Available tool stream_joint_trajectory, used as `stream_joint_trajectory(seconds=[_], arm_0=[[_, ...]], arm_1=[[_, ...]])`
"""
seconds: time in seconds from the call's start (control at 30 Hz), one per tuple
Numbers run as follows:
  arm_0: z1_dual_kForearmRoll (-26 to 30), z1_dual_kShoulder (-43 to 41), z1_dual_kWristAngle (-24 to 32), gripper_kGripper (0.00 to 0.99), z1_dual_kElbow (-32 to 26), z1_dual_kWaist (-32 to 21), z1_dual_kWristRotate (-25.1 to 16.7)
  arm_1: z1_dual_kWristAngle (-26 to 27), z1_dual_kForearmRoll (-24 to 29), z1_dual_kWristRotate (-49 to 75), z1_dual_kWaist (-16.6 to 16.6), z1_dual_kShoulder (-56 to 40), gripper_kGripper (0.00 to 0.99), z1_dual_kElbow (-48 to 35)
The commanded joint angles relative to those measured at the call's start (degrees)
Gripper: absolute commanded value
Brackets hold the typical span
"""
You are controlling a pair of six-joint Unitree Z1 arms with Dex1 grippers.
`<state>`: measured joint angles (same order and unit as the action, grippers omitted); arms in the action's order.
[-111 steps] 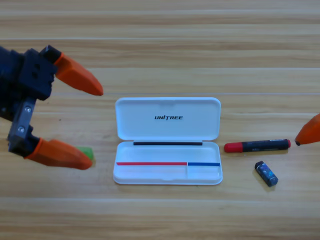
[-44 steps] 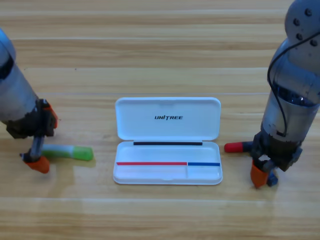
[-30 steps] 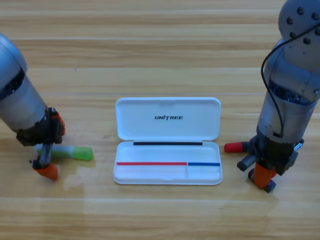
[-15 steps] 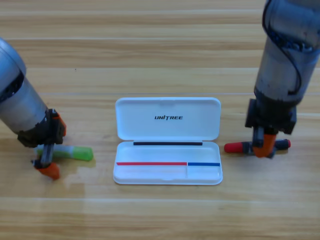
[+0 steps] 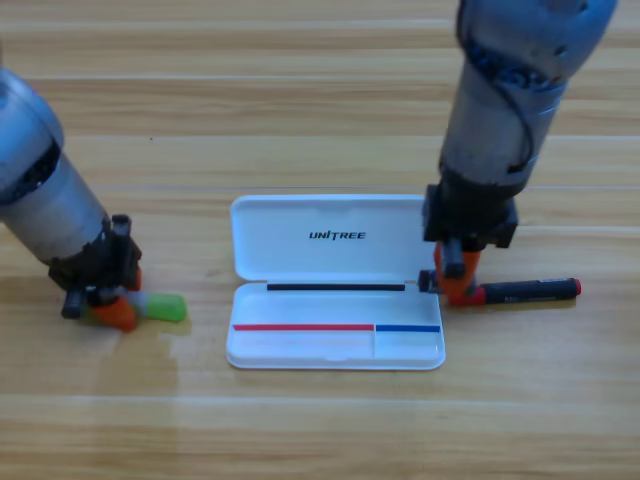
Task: Clean up eraser and pencils
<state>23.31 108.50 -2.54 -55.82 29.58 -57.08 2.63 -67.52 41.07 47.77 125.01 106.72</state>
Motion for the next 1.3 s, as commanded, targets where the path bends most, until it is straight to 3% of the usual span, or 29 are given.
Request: stream_joint_trajectory(seconds=[0.03,0.43,0.93,0.97,1.0,1.07,1.1,1.3], arm_0=[[0.0,4.6,0.6,0.0,1.1,-1.6,-0.8],[5.6,1.2,-0.2,0.0,-0.9,-1.6,-0.5],[20.0,-12.2,-0.4,0.0,-7.6,-1.6,-0.1],[20.6,-12.4,-0.4,0.0,-8.1,-1.6,0.0],[21.2,-12.5,-0.4,0.0,-8.3,-1.6,0.1],[21.8,-12.7,-0.5,0.0,-8.8,-1.6,0.6],[22.0,-12.7,-0.5,0.0,-8.9,-1.6,0.7],[23.5,-13.6,-0.5,0.0,-9.5,-1.2,1.5]], arm_1=[[1.3,-1.0,1.2,4.3,5.2,0.0,0.8],[1.5,-1.0,1.2,6.2,10.7,0.0,4.5],[-0.4,-1.0,1.1,5.3,11.2,0.0,4.2],[-0.5,-1.0,0.9,5.2,11.1,0.092,4.1],[-0.6,-1.0,0.7,5.2,10.9,0.291,3.9],[-1.1,-1.0,0.4,5.1,10.1,0.781,3.4],[-1.3,-1.0,0.4,5.1,9.5,0.907,3.1],[-1.3,-1.6,0.5,5.1,1.6,0.976,0.3]])
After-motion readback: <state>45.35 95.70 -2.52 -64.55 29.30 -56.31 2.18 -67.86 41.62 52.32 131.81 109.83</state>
